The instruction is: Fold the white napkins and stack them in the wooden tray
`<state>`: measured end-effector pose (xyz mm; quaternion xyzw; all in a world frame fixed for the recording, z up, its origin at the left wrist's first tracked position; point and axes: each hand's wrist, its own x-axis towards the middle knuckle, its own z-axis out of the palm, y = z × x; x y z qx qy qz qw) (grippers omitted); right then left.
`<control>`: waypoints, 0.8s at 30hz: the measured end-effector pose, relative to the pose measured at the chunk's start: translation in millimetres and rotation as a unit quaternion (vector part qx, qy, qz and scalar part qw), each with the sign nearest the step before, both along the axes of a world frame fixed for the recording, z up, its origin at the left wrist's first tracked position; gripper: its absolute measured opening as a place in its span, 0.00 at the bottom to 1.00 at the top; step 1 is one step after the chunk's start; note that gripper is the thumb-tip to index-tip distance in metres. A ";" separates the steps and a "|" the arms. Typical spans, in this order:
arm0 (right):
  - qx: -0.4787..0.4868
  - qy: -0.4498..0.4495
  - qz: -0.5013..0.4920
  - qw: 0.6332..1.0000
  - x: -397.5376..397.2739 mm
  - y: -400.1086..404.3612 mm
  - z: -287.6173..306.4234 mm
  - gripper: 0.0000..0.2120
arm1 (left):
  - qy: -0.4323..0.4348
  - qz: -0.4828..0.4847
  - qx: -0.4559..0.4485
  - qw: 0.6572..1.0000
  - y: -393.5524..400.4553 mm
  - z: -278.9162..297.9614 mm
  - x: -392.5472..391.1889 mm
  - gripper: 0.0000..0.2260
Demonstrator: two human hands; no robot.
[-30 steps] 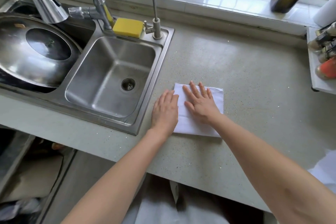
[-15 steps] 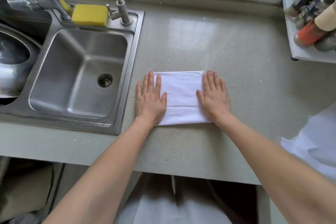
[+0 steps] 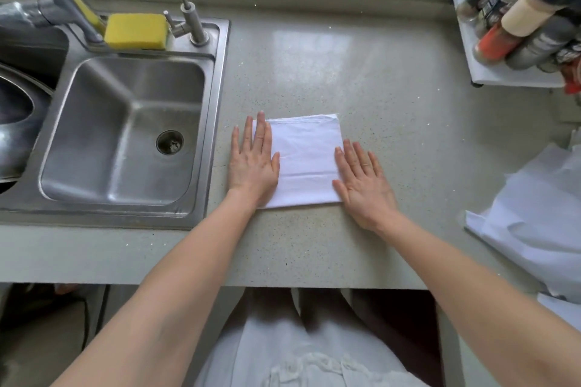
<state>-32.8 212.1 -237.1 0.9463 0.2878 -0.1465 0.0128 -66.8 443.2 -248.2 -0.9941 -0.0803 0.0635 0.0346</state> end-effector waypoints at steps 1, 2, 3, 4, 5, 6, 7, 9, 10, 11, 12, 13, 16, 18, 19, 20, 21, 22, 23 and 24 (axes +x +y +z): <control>0.003 -0.010 0.028 1.000 0.2 1.4 4.5 0.32 | -0.020 -0.031 0.008 0.999 -0.2 3.1 0.7 0.27; 0.013 -0.009 0.073 0.997 0.3 3.7 9.4 0.33 | -0.044 -0.065 0.006 0.997 -0.4 2.1 1.5 0.26; 0.023 0.001 0.130 0.991 0.3 5.5 13.4 0.33 | -0.063 -0.102 -0.009 0.993 -0.7 1.8 2.2 0.23; 0.027 0.015 0.185 0.982 0.8 5.8 15.5 0.34 | -0.078 -0.136 -0.026 0.987 -0.7 2.0 2.6 0.21; 0.025 0.033 0.222 0.974 1.5 5.4 16.4 0.35 | -0.089 -0.159 -0.044 0.982 -0.5 3.0 2.6 0.18; 0.013 0.054 0.236 0.970 1.7 4.8 17.0 0.36 | -0.104 -0.176 -0.060 0.977 0.2 2.6 1.8 0.16; 0.005 0.071 0.232 0.970 1.6 3.8 16.5 0.36 | -0.109 -0.188 -0.073 0.973 0.4 4.1 1.1 0.13; 0.021 0.099 0.194 0.976 2.9 3.7 15.6 0.34 | -0.104 -0.194 -0.109 0.969 0.5 8.7 -2.0 0.10; 0.027 0.104 0.186 0.977 3.6 4.8 16.0 0.31 | -0.101 -0.187 -0.137 0.967 0.1 11.7 -6.0 0.10; 0.028 0.103 0.188 0.976 4.2 5.8 16.9 0.28 | -0.086 -0.178 -0.169 0.965 0.3 15.4 -12.2 0.13; 0.027 0.098 0.198 0.975 4.7 7.3 19.4 0.27 | -0.065 -0.185 -0.189 0.962 0.5 20.3 -20.1 0.17; 0.021 0.091 0.208 0.974 4.8 9.1 22.1 0.29 | -0.047 -0.206 -0.192 0.958 0.8 25.8 -28.4 0.20; -0.021 0.078 0.204 0.976 3.0 14.1 33.4 0.31 | 0.035 -0.250 -0.182 0.950 4.6 33.6 -46.7 0.28; 0.005 0.070 0.179 0.981 0.6 16.7 36.5 0.30 | 0.061 -0.249 -0.183 0.949 6.5 32.7 -51.7 0.30; 0.027 0.080 0.154 0.984 0.1 17.5 35.6 0.29 | 0.061 -0.237 -0.193 0.950 6.7 33.0 -52.8 0.29; 0.056 0.099 0.124 0.986 2.0 18.0 36.5 0.28 | 0.059 -0.221 -0.213 0.950 6.4 33.0 -53.1 0.27; 0.090 0.125 0.093 0.984 5.6 17.7 36.9 0.26 | 0.054 -0.201 -0.236 0.949 6.4 35.1 -52.4 0.25; 0.116 0.146 0.068 0.980 10.0 17.6 39.6 0.22 | 0.056 -0.172 -0.265 0.947 5.7 38.8 -49.7 0.22; 0.127 0.157 0.052 0.978 15.1 17.2 44.4 0.18 | 0.058 -0.131 -0.295 0.945 4.9 44.5 -46.1 0.17; 0.123 0.169 0.042 0.977 20.3 16.8 50.2 0.13 | 0.065 -0.090 -0.338 0.934 4.4 50.3 -41.9 0.09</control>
